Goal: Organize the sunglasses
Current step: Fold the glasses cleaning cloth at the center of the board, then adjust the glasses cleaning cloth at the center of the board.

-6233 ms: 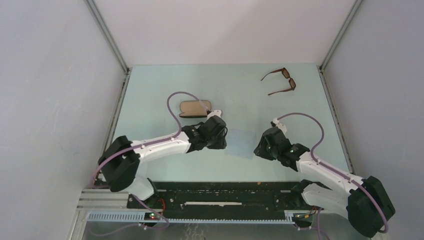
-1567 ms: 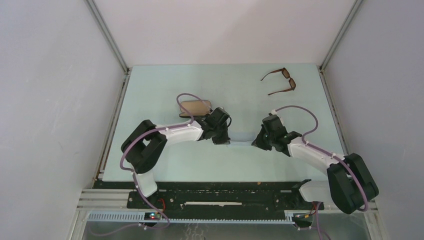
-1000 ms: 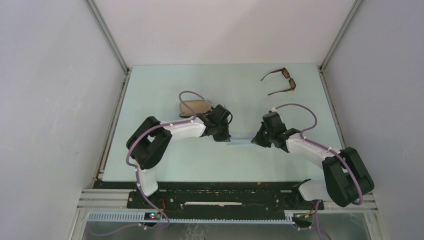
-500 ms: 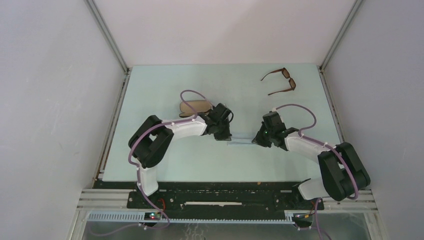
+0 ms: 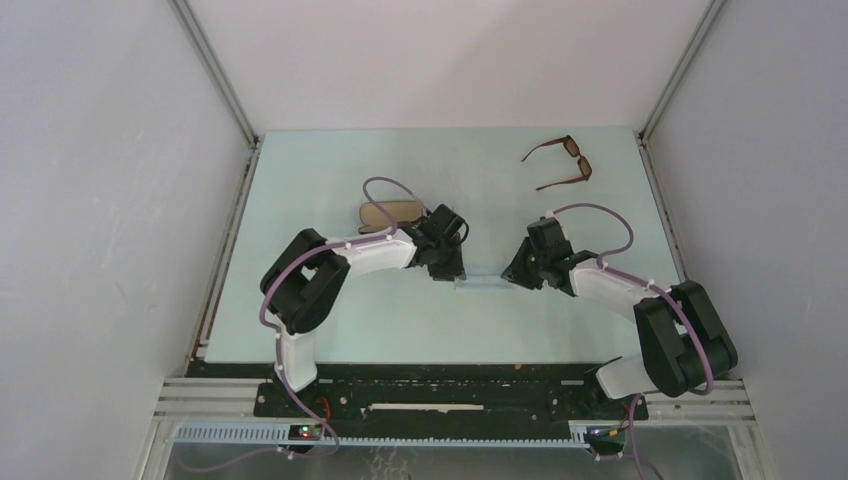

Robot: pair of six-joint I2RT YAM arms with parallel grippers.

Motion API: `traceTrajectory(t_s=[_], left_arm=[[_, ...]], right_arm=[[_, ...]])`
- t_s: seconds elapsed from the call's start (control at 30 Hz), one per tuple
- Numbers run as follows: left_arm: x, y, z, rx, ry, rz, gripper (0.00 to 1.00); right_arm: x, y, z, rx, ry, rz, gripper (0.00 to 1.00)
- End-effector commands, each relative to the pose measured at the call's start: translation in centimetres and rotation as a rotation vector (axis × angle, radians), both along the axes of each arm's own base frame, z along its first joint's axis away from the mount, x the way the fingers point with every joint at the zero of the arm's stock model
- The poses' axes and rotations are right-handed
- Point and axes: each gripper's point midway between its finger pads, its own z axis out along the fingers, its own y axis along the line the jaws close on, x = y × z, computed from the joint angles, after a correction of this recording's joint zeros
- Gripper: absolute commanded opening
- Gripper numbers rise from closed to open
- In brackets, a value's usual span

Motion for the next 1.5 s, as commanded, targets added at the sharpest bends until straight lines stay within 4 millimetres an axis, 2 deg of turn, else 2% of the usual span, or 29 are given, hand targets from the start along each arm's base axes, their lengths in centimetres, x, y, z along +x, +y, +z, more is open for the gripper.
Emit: traceTrajectory(t_s=[0.0, 0.23, 0.37, 0.47, 0.6, 0.83, 1.07, 1.23, 1.47], left_arm=[[2.0, -0.3, 2.6, -0.009, -0.071, 0.017, 0.41], [3.0, 0.7, 5.3, -0.001, -0.158, 0.062, 0.42], [2.4, 0.8, 7.0, -0.032, -0.178, 0.046, 0.42], [1.3, 0.7, 7.4, -0.068, -0.162, 0.013, 0.41], [-0.7, -1.4, 7.1, -0.158, -0.113, -0.079, 0.39], [-1.6, -2.7, 5.3, -0.174, -0.060, -0.116, 0.38], [-2.0, -2.3, 4.4, -0.143, -0.036, -0.128, 0.38], [-2.4, -1.1, 3.8, -0.077, -0.030, -0.118, 0.39], [-2.7, -0.5, 3.7, -0.038, -0.021, -0.128, 0.40]], right_arm=[[2.0, 0.4, 1.8, 0.017, -0.064, -0.003, 0.35], [2.7, 0.7, 2.5, 0.025, -0.078, 0.005, 0.36], [2.4, 0.6, 2.8, 0.022, -0.073, 0.009, 0.37], [1.8, 0.5, 2.5, 0.024, -0.062, 0.011, 0.38], [1.0, 0.6, 2.0, 0.055, -0.039, 0.011, 0.39], [0.1, 1.2, 0.6, 0.094, 0.012, 0.015, 0.39], [0.0, 1.0, 0.2, 0.084, 0.021, 0.011, 0.39], [-0.3, 0.9, -0.2, 0.084, 0.028, 0.009, 0.39], [-0.7, 0.3, -0.5, 0.069, 0.031, -0.004, 0.39]])
